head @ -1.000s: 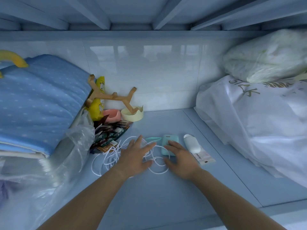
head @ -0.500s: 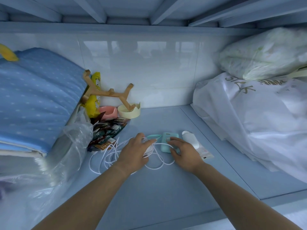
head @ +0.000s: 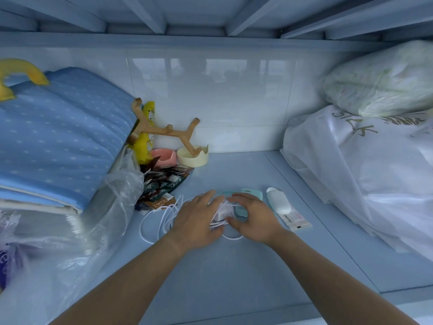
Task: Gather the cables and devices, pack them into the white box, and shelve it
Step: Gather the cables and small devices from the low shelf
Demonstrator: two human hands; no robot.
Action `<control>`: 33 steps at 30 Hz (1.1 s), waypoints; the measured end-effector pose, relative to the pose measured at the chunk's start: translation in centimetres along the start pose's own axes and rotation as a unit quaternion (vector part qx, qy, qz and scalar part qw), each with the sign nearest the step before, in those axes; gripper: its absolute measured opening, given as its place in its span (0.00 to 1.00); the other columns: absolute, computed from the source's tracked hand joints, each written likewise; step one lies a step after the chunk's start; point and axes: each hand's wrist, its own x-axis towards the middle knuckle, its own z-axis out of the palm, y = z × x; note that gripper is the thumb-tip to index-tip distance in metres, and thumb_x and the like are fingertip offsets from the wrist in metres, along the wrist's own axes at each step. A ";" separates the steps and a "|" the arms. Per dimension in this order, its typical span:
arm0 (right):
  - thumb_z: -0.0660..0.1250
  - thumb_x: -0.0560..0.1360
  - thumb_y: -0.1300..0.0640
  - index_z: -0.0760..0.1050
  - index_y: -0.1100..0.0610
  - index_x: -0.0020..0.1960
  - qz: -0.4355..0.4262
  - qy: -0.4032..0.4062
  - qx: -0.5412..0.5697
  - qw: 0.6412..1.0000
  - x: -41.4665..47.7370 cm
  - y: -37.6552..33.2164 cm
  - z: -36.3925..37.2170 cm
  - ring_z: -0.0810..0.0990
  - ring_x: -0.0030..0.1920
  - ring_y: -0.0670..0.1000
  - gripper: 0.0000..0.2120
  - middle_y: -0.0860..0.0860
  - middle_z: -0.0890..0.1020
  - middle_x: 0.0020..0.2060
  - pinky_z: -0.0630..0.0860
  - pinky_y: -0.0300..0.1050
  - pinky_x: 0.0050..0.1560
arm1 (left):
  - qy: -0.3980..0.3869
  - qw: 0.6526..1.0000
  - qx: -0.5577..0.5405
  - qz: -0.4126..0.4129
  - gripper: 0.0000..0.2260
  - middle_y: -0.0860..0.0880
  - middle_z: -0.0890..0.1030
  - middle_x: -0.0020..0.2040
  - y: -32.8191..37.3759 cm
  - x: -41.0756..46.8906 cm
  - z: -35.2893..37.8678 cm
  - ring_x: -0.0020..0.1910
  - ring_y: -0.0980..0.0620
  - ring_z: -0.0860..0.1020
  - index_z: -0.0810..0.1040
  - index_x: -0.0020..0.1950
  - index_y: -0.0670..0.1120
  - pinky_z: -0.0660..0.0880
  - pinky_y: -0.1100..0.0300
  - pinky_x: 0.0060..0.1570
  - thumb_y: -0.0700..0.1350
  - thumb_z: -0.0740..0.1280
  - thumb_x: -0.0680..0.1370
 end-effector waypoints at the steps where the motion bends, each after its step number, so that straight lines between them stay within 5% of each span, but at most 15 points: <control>1: 0.73 0.66 0.50 0.74 0.53 0.62 -0.005 -0.009 -0.008 1.000 0.0 -0.2 0.2 0.69 0.66 0.51 0.25 0.51 0.74 0.64 0.64 0.46 0.67 | -0.001 1.000 -0.001 0.000 0.31 0.48 0.62 0.73 -0.3 -0.2 -0.3 0.69 0.47 0.64 0.61 0.72 0.52 0.67 0.52 0.62 0.58 0.63 0.71; 7: 0.72 0.62 0.38 0.60 0.48 0.71 -0.036 -0.090 -0.112 0.989 0.6 -0.5 1.0 0.59 0.72 0.48 0.43 0.49 0.63 0.72 0.50 0.46 0.71 | -0.073 0.997 0.018 0.026 0.39 0.55 0.55 0.75 -2.3 -1.4 -1.7 0.74 0.53 0.51 0.54 0.74 0.56 0.53 0.42 0.70 0.61 0.67 0.68; 13: 0.71 0.66 0.42 0.57 0.49 0.73 -0.015 -0.082 -0.111 0.990 0.3 -0.7 1.8 0.58 0.73 0.47 0.41 0.48 0.60 0.73 0.51 0.41 0.71 | -0.212 0.977 -0.011 0.026 0.48 0.55 0.42 0.77 -2.9 -0.6 -2.8 0.75 0.48 0.41 0.45 0.75 0.58 0.55 0.41 0.70 0.52 0.72 0.64; 17: 0.71 0.66 0.48 0.62 0.48 0.70 -0.002 -0.048 -0.092 0.995 -0.2 -0.8 1.9 0.64 0.70 0.48 0.36 0.48 0.67 0.70 0.59 0.36 0.65 | -0.204 0.977 -0.006 0.057 0.47 0.51 0.45 0.77 -2.8 0.1 -2.8 0.75 0.48 0.49 0.45 0.76 0.55 0.62 0.52 0.68 0.45 0.72 0.65; 24: 0.66 0.68 0.53 0.63 0.44 0.69 0.029 0.008 -0.079 0.996 -1.7 -1.0 2.7 0.72 0.63 0.49 0.30 0.46 0.73 0.65 0.69 0.38 0.57 | -0.187 0.979 -0.017 0.085 0.41 0.50 0.48 0.77 -3.1 -0.1 -2.0 0.72 0.45 0.60 0.45 0.75 0.56 0.65 0.55 0.63 0.40 0.66 0.70; 33: 0.61 0.75 0.57 0.63 0.48 0.70 0.047 0.044 -0.143 0.988 -3.6 -0.9 2.4 0.61 0.72 0.52 0.24 0.51 0.66 0.71 0.55 0.39 0.69 | -0.099 0.989 -0.073 0.081 0.33 0.56 0.63 0.72 -1.0 -1.7 -2.3 0.66 0.48 0.69 0.57 0.72 0.58 0.73 0.51 0.57 0.50 0.65 0.69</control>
